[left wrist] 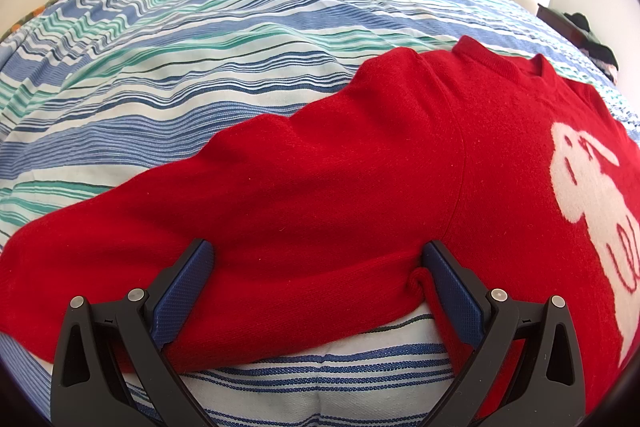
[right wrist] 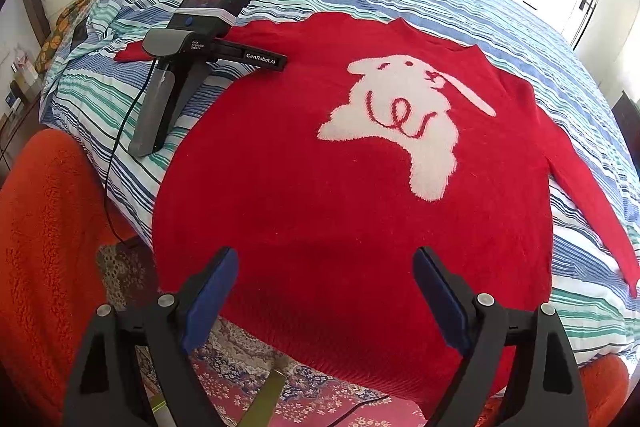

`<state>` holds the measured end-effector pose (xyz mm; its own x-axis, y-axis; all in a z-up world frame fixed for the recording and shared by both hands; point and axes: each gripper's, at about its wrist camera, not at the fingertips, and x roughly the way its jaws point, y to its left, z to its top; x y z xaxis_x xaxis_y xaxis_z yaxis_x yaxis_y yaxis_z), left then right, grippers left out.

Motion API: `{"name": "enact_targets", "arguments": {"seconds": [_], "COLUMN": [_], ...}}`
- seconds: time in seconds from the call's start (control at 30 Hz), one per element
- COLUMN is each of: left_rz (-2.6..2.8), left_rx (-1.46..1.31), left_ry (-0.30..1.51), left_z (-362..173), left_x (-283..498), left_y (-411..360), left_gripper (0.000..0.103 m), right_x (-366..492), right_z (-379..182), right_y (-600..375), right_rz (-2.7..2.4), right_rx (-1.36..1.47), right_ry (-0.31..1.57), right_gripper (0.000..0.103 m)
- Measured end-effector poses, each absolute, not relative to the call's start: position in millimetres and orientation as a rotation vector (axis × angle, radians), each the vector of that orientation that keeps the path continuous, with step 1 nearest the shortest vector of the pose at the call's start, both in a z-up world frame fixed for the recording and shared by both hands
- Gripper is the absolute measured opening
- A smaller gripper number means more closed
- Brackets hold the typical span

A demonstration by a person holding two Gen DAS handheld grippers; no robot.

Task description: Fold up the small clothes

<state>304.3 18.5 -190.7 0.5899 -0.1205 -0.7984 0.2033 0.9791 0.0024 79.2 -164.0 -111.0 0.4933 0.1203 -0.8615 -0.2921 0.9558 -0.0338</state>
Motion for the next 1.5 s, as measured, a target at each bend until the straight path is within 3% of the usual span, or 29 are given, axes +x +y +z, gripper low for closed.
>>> {"name": "enact_targets", "arguments": {"seconds": [1.5], "left_rz": [-0.189], "left_rx": [0.097], "left_ry": [0.921], "left_z": [-191], "left_x": [304], "left_y": [18], "left_gripper": [0.103], "right_x": [95], "right_z": [-126], "right_y": [-153], "right_rz": [0.229], "right_rx": [-0.193], "right_ry": [1.097], "right_gripper": [0.088]}}
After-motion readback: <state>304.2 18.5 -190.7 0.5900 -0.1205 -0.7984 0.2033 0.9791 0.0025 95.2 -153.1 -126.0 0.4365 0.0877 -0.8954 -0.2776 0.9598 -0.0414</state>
